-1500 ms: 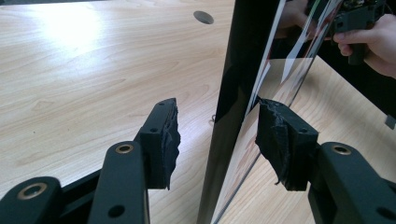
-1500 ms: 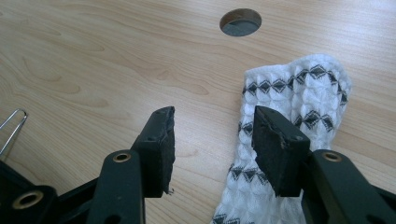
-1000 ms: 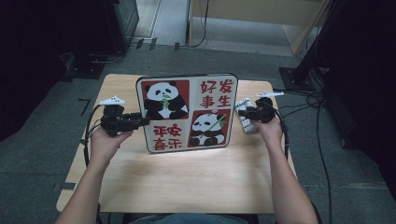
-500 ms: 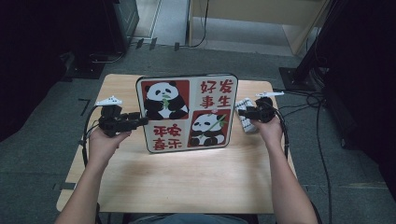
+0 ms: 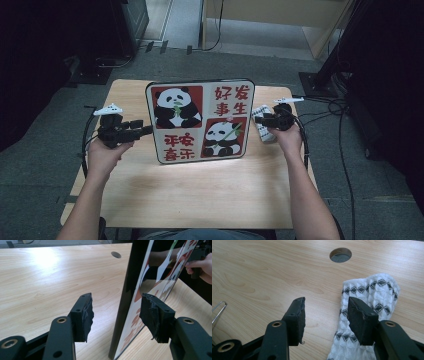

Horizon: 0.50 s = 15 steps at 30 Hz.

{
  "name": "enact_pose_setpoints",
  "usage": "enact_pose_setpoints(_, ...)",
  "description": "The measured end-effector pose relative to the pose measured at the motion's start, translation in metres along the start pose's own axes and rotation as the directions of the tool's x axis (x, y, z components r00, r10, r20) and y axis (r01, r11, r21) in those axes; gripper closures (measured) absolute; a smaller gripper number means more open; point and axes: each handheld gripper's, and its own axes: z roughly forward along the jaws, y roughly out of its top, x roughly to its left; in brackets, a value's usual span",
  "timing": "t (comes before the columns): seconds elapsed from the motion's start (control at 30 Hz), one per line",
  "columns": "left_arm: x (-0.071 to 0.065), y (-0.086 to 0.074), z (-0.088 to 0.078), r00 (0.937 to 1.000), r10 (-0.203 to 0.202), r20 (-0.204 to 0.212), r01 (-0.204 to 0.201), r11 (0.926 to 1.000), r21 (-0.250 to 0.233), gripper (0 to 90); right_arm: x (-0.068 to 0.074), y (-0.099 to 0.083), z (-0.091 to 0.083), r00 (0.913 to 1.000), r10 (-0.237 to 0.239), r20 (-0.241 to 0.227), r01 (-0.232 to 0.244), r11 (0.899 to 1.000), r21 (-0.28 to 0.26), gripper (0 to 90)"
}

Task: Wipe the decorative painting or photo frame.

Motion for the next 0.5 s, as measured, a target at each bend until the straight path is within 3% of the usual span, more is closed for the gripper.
enact_pose_setpoints(0.5, 0.019, -0.007, -0.010, 0.9987, -0.046, -0.025, 0.046, 0.9990, 0.000, 40.8, 0.002, 0.003, 0.003, 1.0000, -0.006, -0.002, 0.006, 1.000, 0.000, 49.4)
